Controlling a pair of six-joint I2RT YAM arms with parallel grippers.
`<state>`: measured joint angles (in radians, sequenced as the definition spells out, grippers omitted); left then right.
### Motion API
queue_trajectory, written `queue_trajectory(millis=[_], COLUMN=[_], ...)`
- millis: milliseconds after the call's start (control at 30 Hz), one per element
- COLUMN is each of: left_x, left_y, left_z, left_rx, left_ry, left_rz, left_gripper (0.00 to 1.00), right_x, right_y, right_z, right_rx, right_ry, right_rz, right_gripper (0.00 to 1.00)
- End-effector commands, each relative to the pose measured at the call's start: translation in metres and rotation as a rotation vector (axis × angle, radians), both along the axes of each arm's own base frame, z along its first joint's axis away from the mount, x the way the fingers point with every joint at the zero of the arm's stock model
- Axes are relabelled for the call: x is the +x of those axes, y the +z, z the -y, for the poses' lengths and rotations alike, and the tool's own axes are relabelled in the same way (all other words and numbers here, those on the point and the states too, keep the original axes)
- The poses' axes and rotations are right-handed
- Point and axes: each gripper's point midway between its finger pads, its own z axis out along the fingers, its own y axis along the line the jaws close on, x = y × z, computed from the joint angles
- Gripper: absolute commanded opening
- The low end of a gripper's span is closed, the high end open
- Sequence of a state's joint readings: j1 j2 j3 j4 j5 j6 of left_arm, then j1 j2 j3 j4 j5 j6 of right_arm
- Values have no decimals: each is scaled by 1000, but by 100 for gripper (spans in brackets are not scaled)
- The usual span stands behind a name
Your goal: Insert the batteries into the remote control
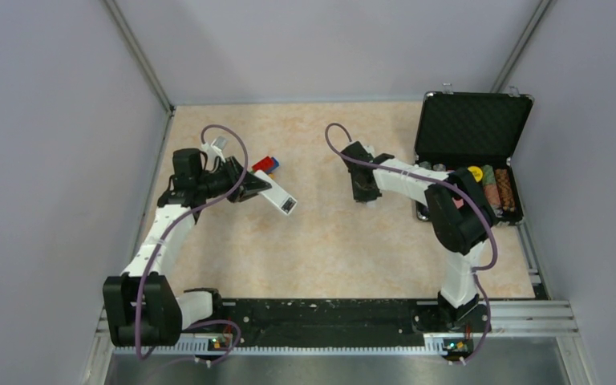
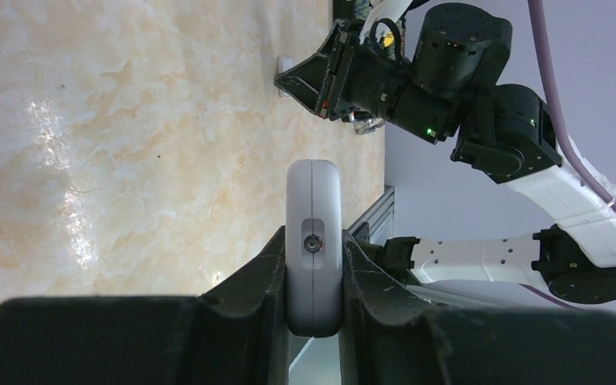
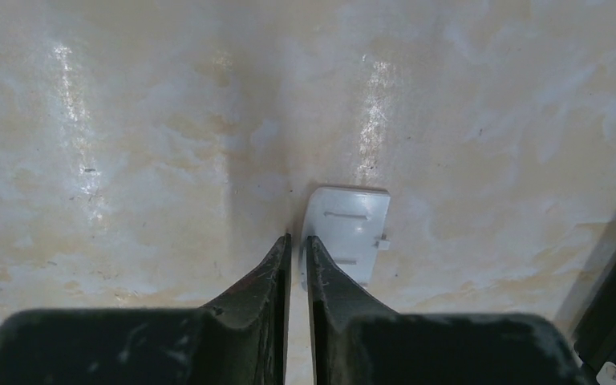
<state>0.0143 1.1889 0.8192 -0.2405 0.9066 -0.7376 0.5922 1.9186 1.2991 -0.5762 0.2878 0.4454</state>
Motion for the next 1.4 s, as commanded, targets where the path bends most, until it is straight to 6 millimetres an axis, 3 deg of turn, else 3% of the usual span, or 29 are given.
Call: queue_trajectory(millis=[0, 67, 233, 400, 533, 833, 967, 1200, 1367], left_x=[10, 10, 10, 13, 25, 40, 42, 40, 37], left_y=[21, 21, 23, 33, 46, 72, 85, 101, 107], left_z=[-1, -1, -1, 1, -3, -10, -12, -14, -9], left_rx=[-6, -7, -14, -74, -130, -259, -343, -386, -395], left_ry=[-6, -5, 2, 38, 129, 276, 327, 382, 381], left_rz=[78, 77, 77, 72, 96, 88, 120, 171, 183], left_gripper=[0, 0, 0, 0, 0, 0, 0, 0, 0], right_x=[14, 14, 14, 20, 18, 3, -14, -36, -47], right_y=[2, 0, 17, 69, 129, 252, 296, 349, 358], right_z=[-1, 0, -9, -30, -60, -117, -139, -174, -191], right_rx=[10, 25, 100, 266, 506, 1071, 1277, 1563, 1599], right_ry=[-29, -50, -61, -79, -103, -72, -34, 15, 9], right_rz=[20, 7, 20, 95, 144, 223, 187, 96, 74], right_gripper=[9, 0, 0, 0, 0, 0, 0, 0, 0])
